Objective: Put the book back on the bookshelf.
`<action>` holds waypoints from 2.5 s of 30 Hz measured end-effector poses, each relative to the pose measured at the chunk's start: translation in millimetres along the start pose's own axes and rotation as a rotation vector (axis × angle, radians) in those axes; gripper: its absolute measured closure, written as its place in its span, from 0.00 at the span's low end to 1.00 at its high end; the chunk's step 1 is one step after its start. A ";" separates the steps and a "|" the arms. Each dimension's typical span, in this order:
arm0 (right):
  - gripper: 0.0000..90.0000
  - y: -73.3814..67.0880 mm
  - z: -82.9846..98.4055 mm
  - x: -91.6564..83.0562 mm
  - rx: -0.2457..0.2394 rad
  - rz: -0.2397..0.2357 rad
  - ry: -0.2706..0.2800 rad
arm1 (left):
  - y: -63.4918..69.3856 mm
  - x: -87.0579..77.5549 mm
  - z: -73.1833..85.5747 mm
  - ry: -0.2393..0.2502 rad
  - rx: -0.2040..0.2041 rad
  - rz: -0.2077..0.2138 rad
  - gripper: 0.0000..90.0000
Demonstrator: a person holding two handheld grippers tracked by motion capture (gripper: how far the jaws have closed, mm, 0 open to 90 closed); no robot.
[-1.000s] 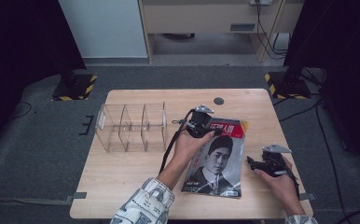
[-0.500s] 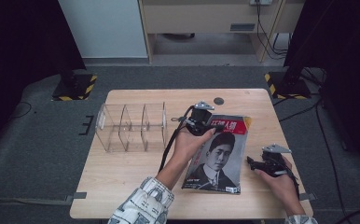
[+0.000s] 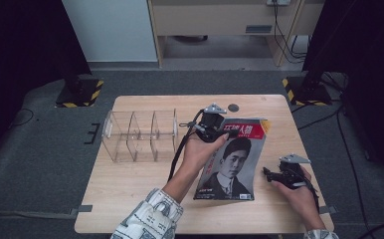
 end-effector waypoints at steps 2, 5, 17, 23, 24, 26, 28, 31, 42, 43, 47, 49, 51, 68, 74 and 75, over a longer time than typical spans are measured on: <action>0.25 0.0 0.0 0.1 -0.001 0.000 0.001 | 1.3 -3.1 -1.3 0.003 0.006 -0.003 0.96; 0.24 0.2 0.0 0.2 -0.011 -0.002 0.000 | 4.1 -8.7 -3.2 0.011 0.010 -0.004 0.96; 0.22 -1.3 0.5 -0.3 -0.003 -0.004 0.000 | 12.6 -29.2 -15.6 0.043 0.028 -0.020 0.96; 0.22 -1.4 0.7 -0.5 0.000 -0.003 -0.001 | 14.5 -39.7 -16.7 0.052 0.035 -0.025 0.96; 0.22 -1.5 0.7 -0.5 -0.001 -0.003 -0.001 | 15.0 -41.6 -16.4 0.051 0.037 -0.025 0.96; 0.22 -1.5 0.7 -0.5 -0.001 -0.003 -0.001 | 15.5 -45.6 -16.0 0.050 0.042 -0.030 0.96; 0.22 -1.5 0.7 -0.4 -0.001 -0.003 -0.001 | 15.7 -49.4 -15.8 0.051 0.044 -0.034 0.96; 0.22 -1.5 0.7 -0.5 0.000 -0.003 -0.001 | 14.9 -53.9 -16.0 0.058 0.044 -0.039 0.96; 0.21 -1.6 1.2 -1.0 -0.003 -0.002 -0.005 | 17.0 -68.0 -17.1 0.068 0.052 -0.049 0.96; 0.21 -1.6 1.2 -1.0 -0.003 -0.002 -0.005 | 17.6 -69.0 -17.2 0.069 0.053 -0.049 0.96; 0.21 -1.7 1.3 -1.2 -0.003 -0.002 -0.005 | 20.8 -75.0 -17.4 0.069 0.059 -0.048 0.96; 0.21 -1.7 1.3 -1.2 -0.004 -0.002 -0.005 | 23.7 -81.2 -17.7 0.077 0.064 -0.047 0.96; 0.21 -1.7 1.3 -1.2 -0.003 -0.002 -0.005 | 24.3 -82.4 -17.8 0.078 0.066 -0.047 0.96; 0.21 -2.1 1.3 -1.4 -0.003 -0.006 -0.006 | 23.5 -101.2 -8.9 0.100 0.068 -0.059 0.96; 0.21 -2.1 1.3 -1.4 -0.004 -0.006 -0.006 | 20.9 -113.2 -1.7 0.100 0.065 -0.071 0.96; 0.21 -2.1 1.3 -1.4 -0.004 -0.006 -0.006 | 20.9 -113.2 -1.7 0.100 0.065 -0.071 0.96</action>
Point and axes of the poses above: each handheld gripper's, and its own axes: x roughly forward along the jaws, z roughly out of its underside, y roughly to its right, the point moved 3 cm from there along x, roughly forward along the jaws, and after that the axes turned 10 degrees about z, right-handed, at the moved point
